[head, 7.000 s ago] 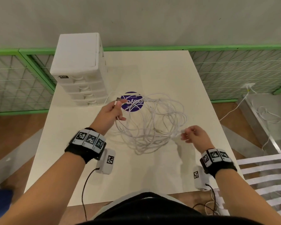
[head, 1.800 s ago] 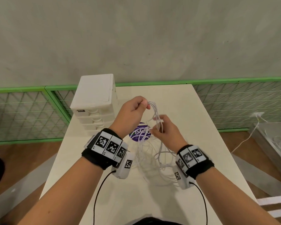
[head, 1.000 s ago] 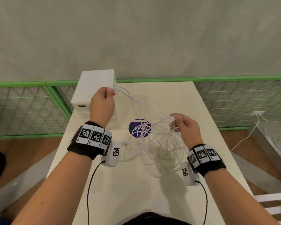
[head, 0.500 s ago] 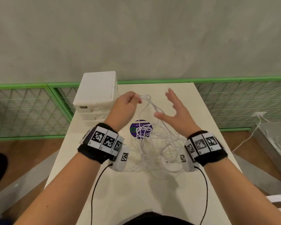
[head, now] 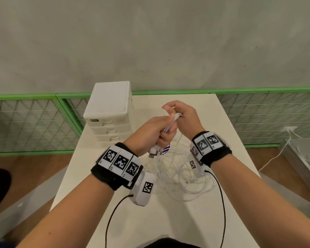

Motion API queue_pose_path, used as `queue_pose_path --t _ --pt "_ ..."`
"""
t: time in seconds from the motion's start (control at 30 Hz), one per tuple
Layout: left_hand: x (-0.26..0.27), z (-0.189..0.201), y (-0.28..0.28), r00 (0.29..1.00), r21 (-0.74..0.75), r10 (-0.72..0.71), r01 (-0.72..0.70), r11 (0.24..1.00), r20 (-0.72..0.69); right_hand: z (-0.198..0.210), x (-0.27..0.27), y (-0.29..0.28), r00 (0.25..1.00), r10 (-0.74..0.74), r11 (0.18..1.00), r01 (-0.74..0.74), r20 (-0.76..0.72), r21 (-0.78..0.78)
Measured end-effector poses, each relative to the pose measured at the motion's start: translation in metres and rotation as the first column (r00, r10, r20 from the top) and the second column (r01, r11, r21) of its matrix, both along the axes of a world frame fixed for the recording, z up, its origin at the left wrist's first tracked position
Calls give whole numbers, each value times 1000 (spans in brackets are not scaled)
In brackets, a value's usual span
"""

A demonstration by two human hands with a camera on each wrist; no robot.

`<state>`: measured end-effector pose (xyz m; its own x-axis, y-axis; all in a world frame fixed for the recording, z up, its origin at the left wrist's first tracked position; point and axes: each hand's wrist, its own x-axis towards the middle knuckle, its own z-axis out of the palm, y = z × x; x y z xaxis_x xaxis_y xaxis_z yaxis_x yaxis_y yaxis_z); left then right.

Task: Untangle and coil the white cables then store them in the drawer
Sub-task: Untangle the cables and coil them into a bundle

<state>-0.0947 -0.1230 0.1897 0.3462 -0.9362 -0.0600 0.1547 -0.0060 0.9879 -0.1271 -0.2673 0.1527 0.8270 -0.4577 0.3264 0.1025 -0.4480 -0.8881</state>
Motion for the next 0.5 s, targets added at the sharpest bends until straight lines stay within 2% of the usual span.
queue_pose_path --t 0.1,0.2,0.27,0.37,0.43,0.5 --pt "4 17 -4 973 -198 -7 -40 979 -230 -27 -2 11 985 0 998 10 -173 54" --pt "6 29 -9 942 -327 55 -170 930 -332 -43 -6 25 967 4 998 12 -254 62" --pt "9 38 -12 909 -396 123 -291 871 -399 -49 -13 32 948 89 996 -78 -305 49" --pt "24 47 -13 831 -446 241 -488 751 -502 -57 -26 39 926 204 975 -164 -319 148" --pt "34 44 -13 779 -444 344 -595 671 -524 -57 -30 41 910 237 970 -202 -340 137" --pt "38 34 -14 749 -435 484 -659 613 -453 -54 -33 45 885 281 959 -270 -371 81"
